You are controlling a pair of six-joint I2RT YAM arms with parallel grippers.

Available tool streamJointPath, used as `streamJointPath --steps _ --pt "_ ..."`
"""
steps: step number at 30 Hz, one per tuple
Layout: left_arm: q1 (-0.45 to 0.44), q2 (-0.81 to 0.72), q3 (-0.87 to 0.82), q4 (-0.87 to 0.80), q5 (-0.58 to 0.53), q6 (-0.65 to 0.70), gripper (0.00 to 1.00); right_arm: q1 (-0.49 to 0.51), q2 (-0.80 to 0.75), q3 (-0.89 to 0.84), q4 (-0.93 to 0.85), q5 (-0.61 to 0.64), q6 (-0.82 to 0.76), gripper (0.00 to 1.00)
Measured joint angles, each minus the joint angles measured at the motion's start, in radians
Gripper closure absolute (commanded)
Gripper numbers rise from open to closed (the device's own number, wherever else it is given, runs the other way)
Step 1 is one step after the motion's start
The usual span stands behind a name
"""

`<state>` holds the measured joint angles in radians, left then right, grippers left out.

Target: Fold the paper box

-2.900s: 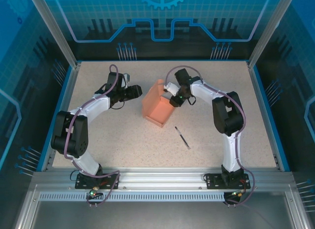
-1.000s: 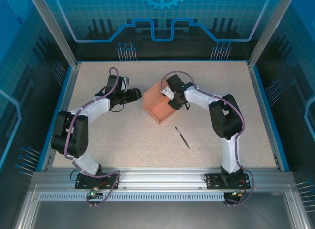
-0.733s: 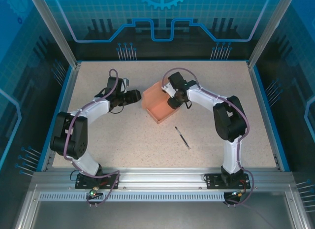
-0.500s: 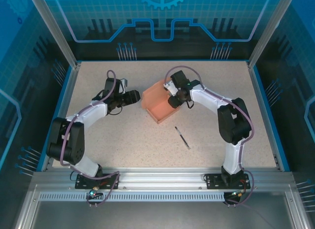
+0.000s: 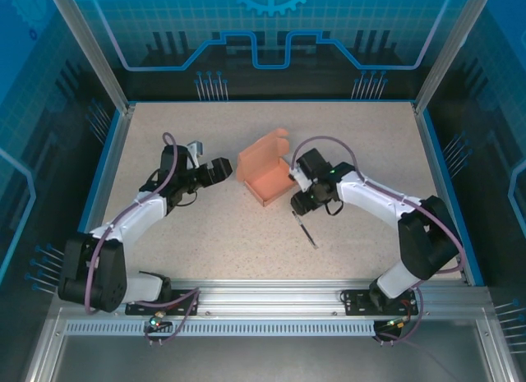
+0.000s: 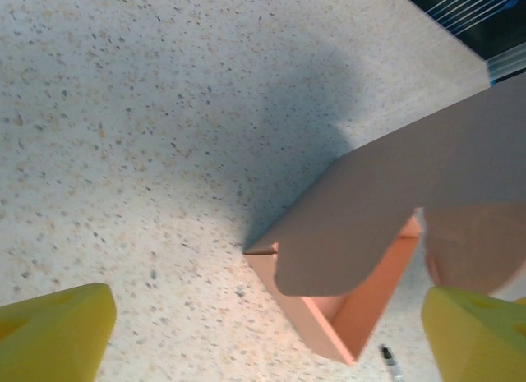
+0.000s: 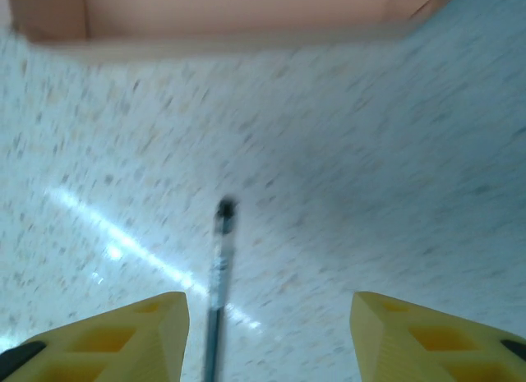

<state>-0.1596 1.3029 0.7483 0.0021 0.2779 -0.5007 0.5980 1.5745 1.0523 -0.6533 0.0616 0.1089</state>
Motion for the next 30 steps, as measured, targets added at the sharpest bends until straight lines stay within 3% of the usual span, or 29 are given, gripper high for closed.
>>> streamJointPath --steps 12,21,30 --pt "0.0 -0.081 -0.009 -0.034 0.016 -0.004 0.06 0.067 0.078 -0.053 -0.025 -0.062 0.068 0.61" --pt "0.0 -0.081 -0.018 -0.043 0.019 -0.018 0.06 0.085 0.134 -0.042 -0.06 0.002 0.098 0.68" --pt "0.0 -0.081 -0.018 -0.043 0.034 -0.021 0.07 0.122 0.178 -0.009 -0.076 0.043 0.121 0.82"
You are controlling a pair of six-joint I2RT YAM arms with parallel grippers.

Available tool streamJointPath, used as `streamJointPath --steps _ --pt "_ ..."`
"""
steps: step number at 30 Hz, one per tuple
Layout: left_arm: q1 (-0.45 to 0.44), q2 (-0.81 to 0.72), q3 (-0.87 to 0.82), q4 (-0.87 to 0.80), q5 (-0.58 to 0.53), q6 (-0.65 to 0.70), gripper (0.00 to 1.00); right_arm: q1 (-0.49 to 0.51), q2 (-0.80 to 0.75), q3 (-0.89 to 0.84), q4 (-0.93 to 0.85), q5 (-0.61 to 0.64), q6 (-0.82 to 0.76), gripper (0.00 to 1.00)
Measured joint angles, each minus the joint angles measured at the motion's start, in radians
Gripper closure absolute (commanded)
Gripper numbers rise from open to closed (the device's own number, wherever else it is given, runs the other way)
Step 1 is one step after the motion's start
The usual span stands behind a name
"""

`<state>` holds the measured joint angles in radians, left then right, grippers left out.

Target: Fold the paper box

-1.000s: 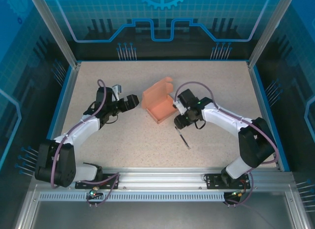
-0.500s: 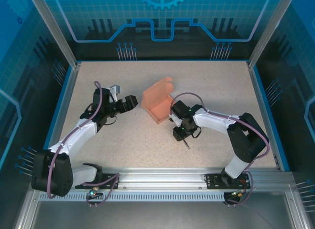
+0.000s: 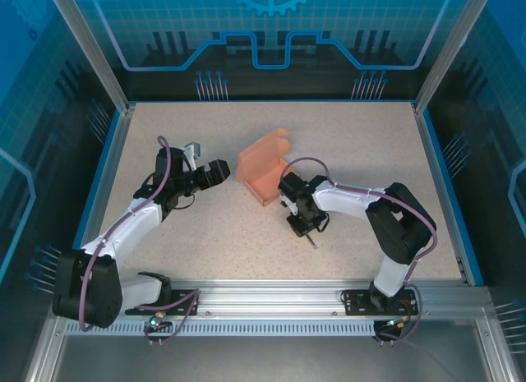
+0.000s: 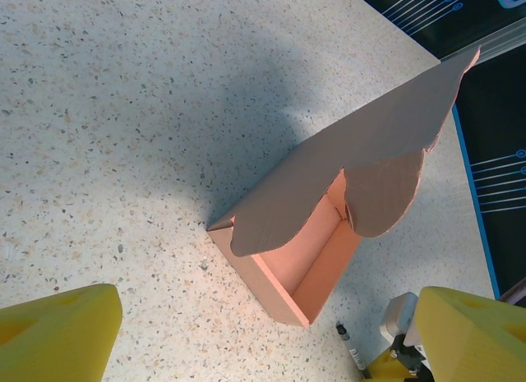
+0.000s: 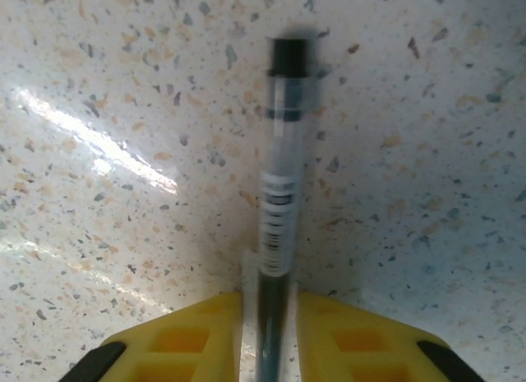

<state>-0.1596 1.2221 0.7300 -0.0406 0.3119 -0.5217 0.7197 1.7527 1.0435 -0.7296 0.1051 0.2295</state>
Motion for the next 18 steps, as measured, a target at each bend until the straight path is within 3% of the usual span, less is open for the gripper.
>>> streamJointPath --steps 11,18 --pt "0.0 0.0 -0.006 0.0 -0.004 -0.003 0.08 -0.006 -0.106 0.0 0.016 -0.025 0.016 0.91" --pt "0.0 -0.014 -0.014 0.0 -0.036 -0.003 0.09 -0.068 -0.275 -0.004 0.193 -0.135 0.148 0.92"
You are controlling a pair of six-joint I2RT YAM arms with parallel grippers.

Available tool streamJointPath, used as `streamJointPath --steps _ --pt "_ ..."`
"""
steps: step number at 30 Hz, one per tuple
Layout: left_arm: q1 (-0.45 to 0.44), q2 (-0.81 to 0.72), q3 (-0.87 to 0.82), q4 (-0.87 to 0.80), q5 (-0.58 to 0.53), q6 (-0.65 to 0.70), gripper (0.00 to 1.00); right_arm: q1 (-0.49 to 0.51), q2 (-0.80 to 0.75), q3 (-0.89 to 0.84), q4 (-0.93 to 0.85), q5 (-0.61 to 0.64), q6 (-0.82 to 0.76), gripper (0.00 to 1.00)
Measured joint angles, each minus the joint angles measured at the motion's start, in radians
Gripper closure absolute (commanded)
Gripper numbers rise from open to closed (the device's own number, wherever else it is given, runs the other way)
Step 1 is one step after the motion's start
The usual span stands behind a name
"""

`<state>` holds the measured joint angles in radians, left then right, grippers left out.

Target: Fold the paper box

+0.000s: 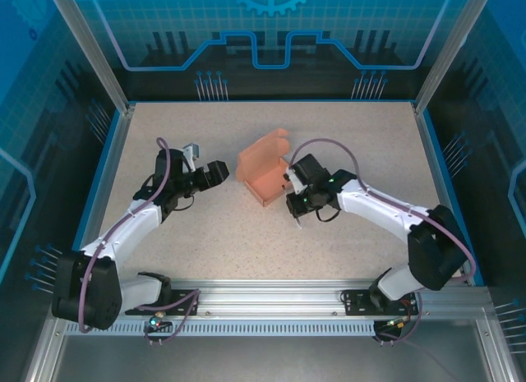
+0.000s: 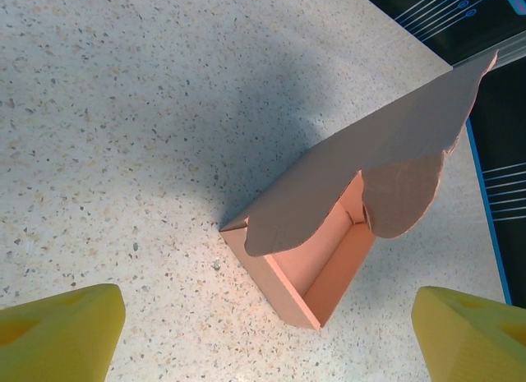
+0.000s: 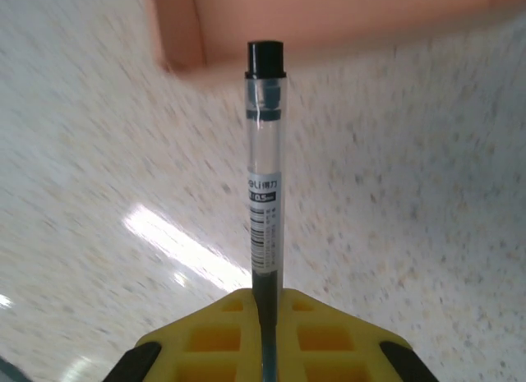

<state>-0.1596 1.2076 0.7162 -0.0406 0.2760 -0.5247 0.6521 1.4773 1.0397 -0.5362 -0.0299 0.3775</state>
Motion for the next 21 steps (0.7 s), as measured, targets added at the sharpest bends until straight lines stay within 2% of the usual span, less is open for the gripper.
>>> streamJointPath --steps 6,12,21 --pt "0.0 -0.016 0.0 0.0 -0.021 0.003 0.09 -0.012 -0.01 0.0 0.216 -0.04 0.189 0.91" --pt "0.0 -0.058 -0.012 0.0 -0.04 0.008 0.09 -0.012 0.078 0.0 0.394 -0.031 0.388 0.91" --pt "0.0 -0.107 -0.014 -0.006 -0.055 0.027 0.09 -0.013 0.255 0.079 0.486 0.015 0.57 0.9"
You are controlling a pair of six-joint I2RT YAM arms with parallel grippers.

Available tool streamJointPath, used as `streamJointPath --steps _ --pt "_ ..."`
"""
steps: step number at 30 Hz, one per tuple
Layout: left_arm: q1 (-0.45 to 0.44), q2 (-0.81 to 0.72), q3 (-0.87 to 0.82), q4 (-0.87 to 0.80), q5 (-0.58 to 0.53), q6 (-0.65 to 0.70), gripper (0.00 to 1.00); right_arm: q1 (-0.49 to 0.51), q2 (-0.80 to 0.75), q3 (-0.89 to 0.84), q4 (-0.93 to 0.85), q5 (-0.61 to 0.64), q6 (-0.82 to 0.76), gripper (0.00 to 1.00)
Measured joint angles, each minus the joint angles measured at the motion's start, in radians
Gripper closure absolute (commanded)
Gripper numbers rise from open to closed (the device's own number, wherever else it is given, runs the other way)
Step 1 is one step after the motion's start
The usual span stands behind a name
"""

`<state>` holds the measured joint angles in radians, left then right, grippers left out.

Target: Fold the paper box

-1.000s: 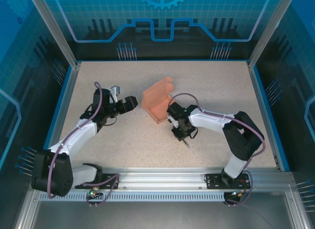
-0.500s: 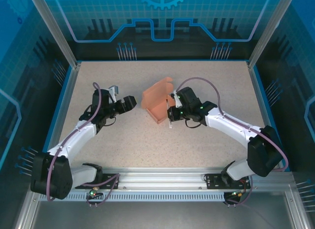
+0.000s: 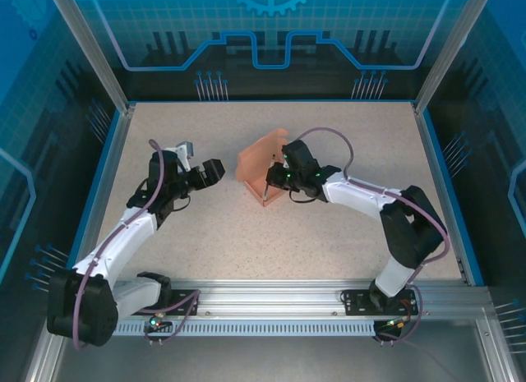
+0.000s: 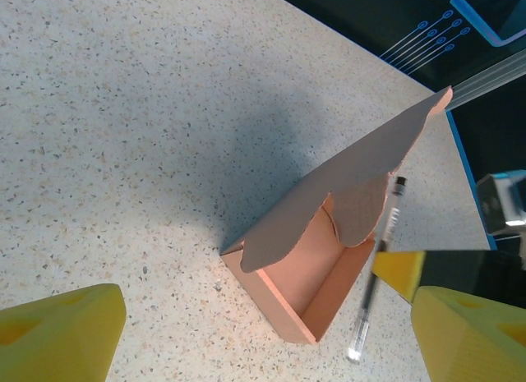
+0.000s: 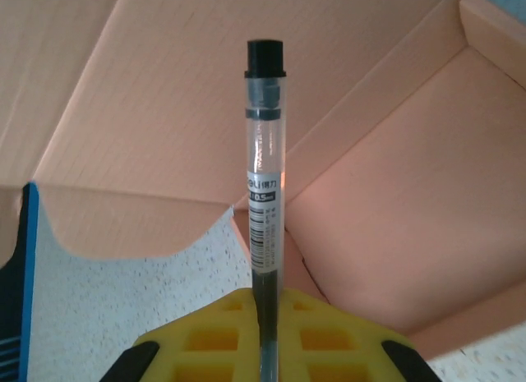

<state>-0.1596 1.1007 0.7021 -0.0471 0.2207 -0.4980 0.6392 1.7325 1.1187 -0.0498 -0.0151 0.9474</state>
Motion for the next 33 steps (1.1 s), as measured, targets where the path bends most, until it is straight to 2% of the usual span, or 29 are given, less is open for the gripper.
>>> streamJointPath --steps 11,33 --pt "0.0 -0.005 -0.001 0.0 -0.005 0.003 0.09 -0.014 0.108 0.024 0.034 0.034 0.097 0.9" --pt "0.0 -0.006 -0.004 0.0 -0.008 0.003 0.1 -0.034 0.123 0.035 0.043 0.061 0.136 0.9"
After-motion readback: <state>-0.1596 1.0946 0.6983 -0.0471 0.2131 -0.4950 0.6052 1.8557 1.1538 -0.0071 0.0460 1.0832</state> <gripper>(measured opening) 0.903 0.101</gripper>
